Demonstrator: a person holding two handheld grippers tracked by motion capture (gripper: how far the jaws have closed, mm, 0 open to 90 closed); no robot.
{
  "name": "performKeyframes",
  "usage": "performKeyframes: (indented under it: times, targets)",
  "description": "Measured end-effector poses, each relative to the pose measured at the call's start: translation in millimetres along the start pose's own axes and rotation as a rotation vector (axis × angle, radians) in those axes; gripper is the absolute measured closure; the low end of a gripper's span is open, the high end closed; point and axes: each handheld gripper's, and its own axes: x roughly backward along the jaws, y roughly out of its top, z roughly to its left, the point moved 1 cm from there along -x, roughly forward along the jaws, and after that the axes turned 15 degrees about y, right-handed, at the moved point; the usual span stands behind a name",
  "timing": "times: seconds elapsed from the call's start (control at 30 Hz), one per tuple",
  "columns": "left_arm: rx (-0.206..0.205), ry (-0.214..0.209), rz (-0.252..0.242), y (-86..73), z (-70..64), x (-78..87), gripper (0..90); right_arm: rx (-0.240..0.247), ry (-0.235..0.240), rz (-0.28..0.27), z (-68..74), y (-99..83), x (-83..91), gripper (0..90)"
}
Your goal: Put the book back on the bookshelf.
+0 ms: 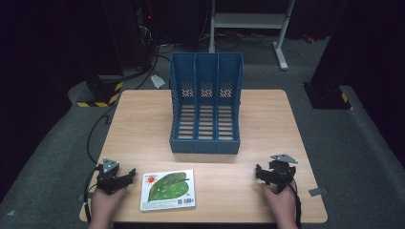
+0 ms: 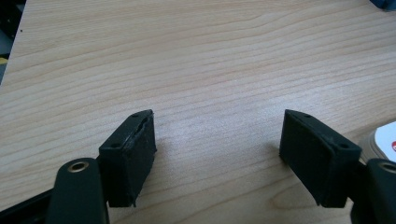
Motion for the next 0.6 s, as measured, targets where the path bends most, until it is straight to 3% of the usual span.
performKeyframes:
  times: [0.6]
  targets:
    - [-0.001, -0.004, -0.005, 0.1, 0.0, -0.5, 26.9, 0.021, 0.021, 0.007, 0.3, -2.9, 3.0, 9.2]
